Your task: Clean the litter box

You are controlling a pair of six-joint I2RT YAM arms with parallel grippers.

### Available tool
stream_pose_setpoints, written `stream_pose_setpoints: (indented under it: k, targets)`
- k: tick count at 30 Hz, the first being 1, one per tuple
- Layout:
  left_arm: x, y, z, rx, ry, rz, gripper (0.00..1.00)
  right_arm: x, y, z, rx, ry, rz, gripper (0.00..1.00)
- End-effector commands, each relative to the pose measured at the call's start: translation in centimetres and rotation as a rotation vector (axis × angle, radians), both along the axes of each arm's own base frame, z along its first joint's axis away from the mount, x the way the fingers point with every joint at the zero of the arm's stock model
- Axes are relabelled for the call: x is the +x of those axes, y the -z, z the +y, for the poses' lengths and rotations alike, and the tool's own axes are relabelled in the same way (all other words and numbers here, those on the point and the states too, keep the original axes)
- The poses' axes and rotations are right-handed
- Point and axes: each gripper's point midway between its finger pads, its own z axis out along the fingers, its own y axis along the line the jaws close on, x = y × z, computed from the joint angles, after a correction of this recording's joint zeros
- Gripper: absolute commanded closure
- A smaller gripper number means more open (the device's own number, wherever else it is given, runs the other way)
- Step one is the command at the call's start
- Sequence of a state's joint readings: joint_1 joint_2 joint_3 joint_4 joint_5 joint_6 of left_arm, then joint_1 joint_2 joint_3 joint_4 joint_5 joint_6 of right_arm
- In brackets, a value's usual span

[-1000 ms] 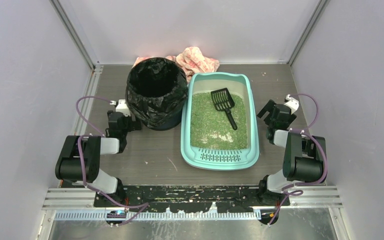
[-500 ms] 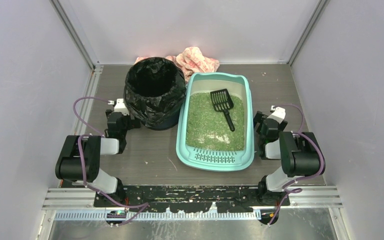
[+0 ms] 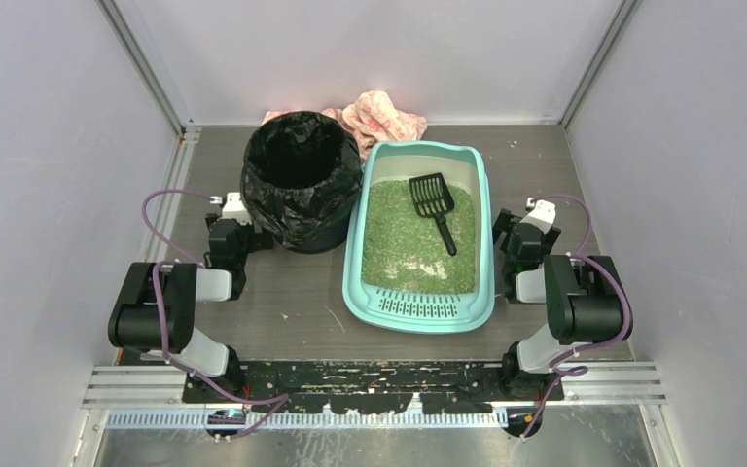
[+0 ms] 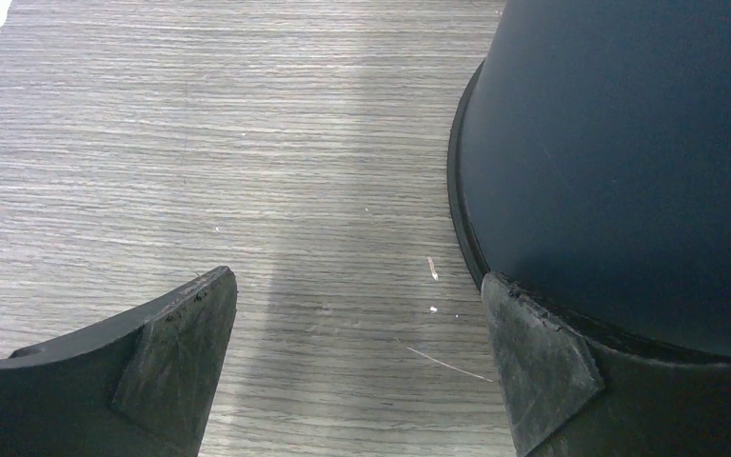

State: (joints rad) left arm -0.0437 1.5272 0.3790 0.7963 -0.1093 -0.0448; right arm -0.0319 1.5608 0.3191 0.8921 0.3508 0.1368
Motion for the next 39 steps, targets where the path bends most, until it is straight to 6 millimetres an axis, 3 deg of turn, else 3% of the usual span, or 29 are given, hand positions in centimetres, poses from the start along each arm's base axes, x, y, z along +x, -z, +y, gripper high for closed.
stream_pose_setpoints:
  k: [1, 39]
  targets:
    - [1.0, -1.9, 0.0, 0.001, -0.003, -0.085, 0.00, 2.1, -2.6, 2.0, 0.009, -0.082, -0.093, 0.00]
    - [1.1, -1.6, -1.0, 0.001, 0.068, -0.082, 0.00, 2.1, -2.6, 2.0, 0.009, -0.084, -0.093, 0.00]
